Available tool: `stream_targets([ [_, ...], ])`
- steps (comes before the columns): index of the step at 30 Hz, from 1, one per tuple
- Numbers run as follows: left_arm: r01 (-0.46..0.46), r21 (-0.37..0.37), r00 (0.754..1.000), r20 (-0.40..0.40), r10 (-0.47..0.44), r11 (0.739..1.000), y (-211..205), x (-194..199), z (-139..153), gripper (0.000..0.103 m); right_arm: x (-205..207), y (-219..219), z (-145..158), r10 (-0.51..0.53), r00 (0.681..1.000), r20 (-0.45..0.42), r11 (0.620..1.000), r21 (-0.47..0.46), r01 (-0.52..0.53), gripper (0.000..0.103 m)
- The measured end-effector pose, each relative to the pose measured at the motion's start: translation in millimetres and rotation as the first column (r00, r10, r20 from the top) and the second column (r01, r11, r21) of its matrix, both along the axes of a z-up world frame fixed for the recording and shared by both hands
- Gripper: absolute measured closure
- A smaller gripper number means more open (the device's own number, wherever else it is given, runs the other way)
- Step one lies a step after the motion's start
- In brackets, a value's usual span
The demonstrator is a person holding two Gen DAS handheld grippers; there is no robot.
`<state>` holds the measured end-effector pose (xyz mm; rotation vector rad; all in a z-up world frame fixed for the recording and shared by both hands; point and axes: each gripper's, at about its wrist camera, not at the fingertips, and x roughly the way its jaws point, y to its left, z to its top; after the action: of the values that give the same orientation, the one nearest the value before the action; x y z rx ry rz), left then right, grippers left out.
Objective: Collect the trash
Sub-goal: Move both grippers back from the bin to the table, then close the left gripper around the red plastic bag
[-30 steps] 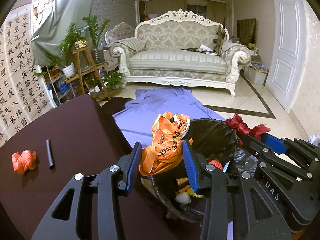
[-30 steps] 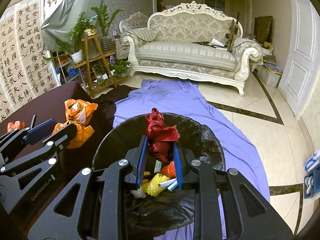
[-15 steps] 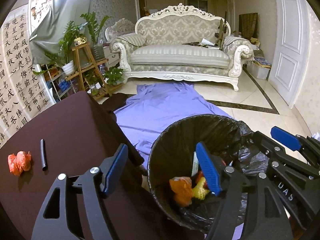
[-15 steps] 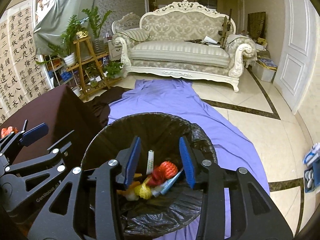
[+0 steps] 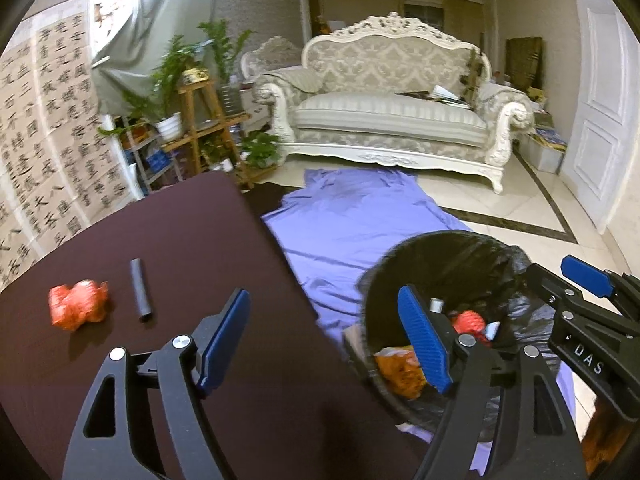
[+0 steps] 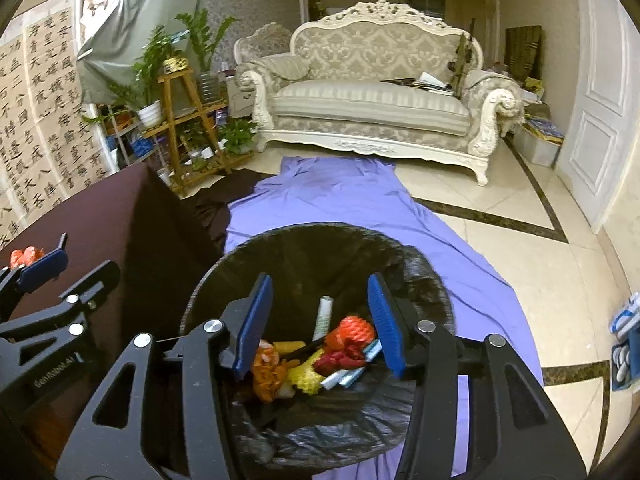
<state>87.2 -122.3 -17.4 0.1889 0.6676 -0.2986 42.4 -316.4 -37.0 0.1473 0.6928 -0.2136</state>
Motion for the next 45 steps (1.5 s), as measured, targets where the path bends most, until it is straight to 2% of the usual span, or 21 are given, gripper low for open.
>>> stream_targets([
  [8, -0.162, 0.007, 0.987, 0.001, 0.162, 0.987, 69.3, 3.6, 3.4, 0.028, 22.8, 60.2, 6.0, 0.139, 0.99, -0.012, 0.99, 0.012, -0.139, 0.054],
  [12, -0.249, 0.013, 0.968, 0.004, 0.249, 0.968, 106.2, 6.8, 4.4, 0.028, 34.2, 90.8, 8.0, 0.207, 0.978, -0.022, 0.978, 0.006, -0.207, 0.052],
  [14, -0.293, 0.018, 0.956, 0.004, 0.293, 0.956, 120.9, 9.4, 3.3, 0.027, 40.2, 109.4, 9.7, 0.248, 0.969, -0.024, 0.969, 0.004, -0.248, 0.046],
  [21, -0.395, 0.012, 0.919, 0.009, 0.395, 0.919, 167.4, 18.7, 5.3, 0.026, 62.0, 161.2, 13.6, 0.35, 0.936, -0.033, 0.937, -0.001, -0.35, 0.046],
  [26, -0.416, 0.012, 0.909, 0.007, 0.416, 0.909, 183.5, 27.0, 3.0, 0.025, 72.6, 185.2, 14.3, 0.392, 0.919, -0.042, 0.92, 0.0, -0.392, 0.046],
  [35, -0.388, 0.05, 0.921, -0.003, 0.388, 0.92, 182.7, 52.5, -3.0, 0.023, 93.4, 202.7, 14.8, 0.41, 0.91, -0.052, 0.912, 0.007, -0.411, 0.045],
  [42, -0.359, 0.086, 0.931, -0.039, 0.363, 0.929, 184.9, 74.5, -13.5, 0.021, 108.2, 213.0, 12.3, 0.417, 0.907, -0.067, 0.909, 0.01, -0.417, 0.045],
  [45, -0.352, 0.062, 0.93, -0.087, 0.356, 0.934, 193.3, 81.7, -17.5, 0.021, 113.3, 218.9, 9.2, 0.426, 0.902, -0.077, 0.905, 0.01, -0.426, 0.045],
])
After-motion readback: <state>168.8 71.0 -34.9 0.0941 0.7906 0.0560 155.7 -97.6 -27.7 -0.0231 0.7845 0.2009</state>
